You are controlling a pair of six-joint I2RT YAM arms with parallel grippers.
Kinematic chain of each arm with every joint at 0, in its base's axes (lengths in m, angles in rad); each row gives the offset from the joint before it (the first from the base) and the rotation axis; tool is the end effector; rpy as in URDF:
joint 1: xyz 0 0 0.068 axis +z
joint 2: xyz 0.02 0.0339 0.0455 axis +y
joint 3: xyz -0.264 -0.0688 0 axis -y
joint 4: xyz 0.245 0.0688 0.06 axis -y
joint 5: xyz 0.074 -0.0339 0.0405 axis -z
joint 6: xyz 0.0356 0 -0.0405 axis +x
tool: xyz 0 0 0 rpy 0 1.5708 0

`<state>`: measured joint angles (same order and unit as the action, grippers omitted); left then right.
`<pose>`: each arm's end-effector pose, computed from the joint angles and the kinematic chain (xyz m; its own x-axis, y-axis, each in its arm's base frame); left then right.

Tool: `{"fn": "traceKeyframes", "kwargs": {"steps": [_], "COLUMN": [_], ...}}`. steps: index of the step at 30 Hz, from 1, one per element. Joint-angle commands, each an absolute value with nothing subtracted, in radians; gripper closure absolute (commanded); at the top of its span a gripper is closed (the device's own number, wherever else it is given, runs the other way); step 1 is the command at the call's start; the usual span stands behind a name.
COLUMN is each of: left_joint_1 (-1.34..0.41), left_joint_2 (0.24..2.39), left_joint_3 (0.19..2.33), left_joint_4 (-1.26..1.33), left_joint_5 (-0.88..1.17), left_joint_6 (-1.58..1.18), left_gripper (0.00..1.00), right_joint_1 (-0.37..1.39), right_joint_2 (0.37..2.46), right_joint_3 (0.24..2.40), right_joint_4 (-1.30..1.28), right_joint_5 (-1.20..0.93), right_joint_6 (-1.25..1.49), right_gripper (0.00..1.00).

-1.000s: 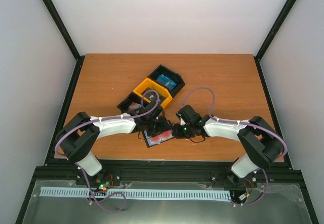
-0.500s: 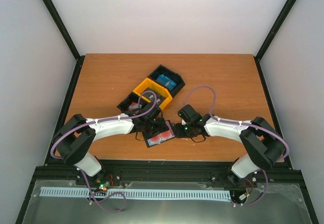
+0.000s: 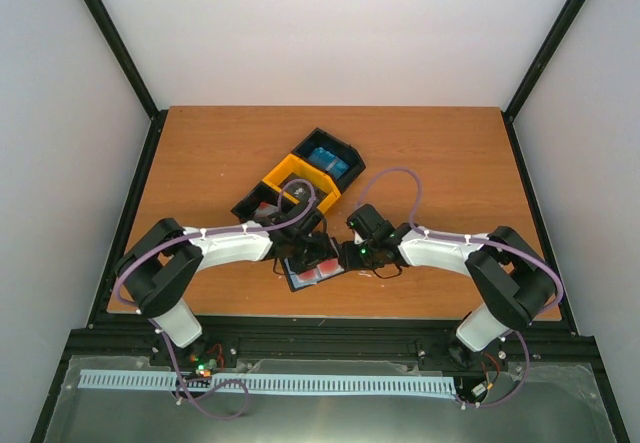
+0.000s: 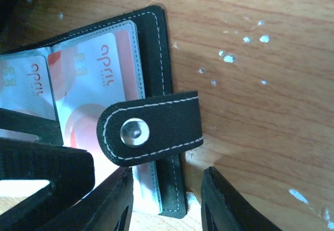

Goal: Put the credit cards into the card holder
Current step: Insert the credit card into the card holder.

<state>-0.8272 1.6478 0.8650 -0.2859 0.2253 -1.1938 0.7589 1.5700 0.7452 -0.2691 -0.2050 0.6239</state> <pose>0.2031 -0.2325 0.1512 -0.9532 -0.3024 0.0049 -0.2608 0.8137 -0.5196 0.1983 0.1980 0.1416 -0.9564 -0.1187 -0.2669 -0.2252 0.8815 0.4149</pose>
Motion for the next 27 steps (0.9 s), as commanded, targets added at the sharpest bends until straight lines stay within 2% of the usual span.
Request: {"fn": "traceKeyframes", "kwargs": {"steps": [1, 7, 12, 18, 22, 27], "left_joint_1": [-0.826, -0.827, -0.827, -0.827, -0.825, -0.805], "left_joint_2": [1.682, 1.669, 1.655, 1.558, 1.474, 1.380], "left_joint_3": [0.872, 0.896, 0.888, 0.861, 0.852, 0.813], "left_joint_4": [-0.269, -0.196, -0.233, -0.292, -0.388, -0.570], "left_joint_5": [0.238, 0.230, 0.234, 0.276, 0.213, 0.112], "left_joint_6": [-1.173, -0.998, -0.978, -0.955, -0.945, -1.027], "left_gripper": [0.36, 0.39, 0.39, 0.28, 0.19, 0.13], "right_joint_1": [0.769, 0.769, 0.769, 0.768, 0.769, 0.769], "right_joint_2": [1.603, 1.595, 1.542, 1.430, 1.412, 1.424], "right_joint_3": [0.736, 0.724, 0.722, 0.745, 0.793, 0.839], "right_joint_4": [-0.290, -0.286, -0.328, -0.412, -0.474, -0.520], "right_joint_5": [-0.210, -0.207, -0.145, -0.088, -0.075, -0.057], "right_joint_6": [0.612, 0.616, 0.633, 0.636, 0.611, 0.590], "right_gripper": [0.63, 0.64, 0.65, 0.62, 0.60, 0.58]}}
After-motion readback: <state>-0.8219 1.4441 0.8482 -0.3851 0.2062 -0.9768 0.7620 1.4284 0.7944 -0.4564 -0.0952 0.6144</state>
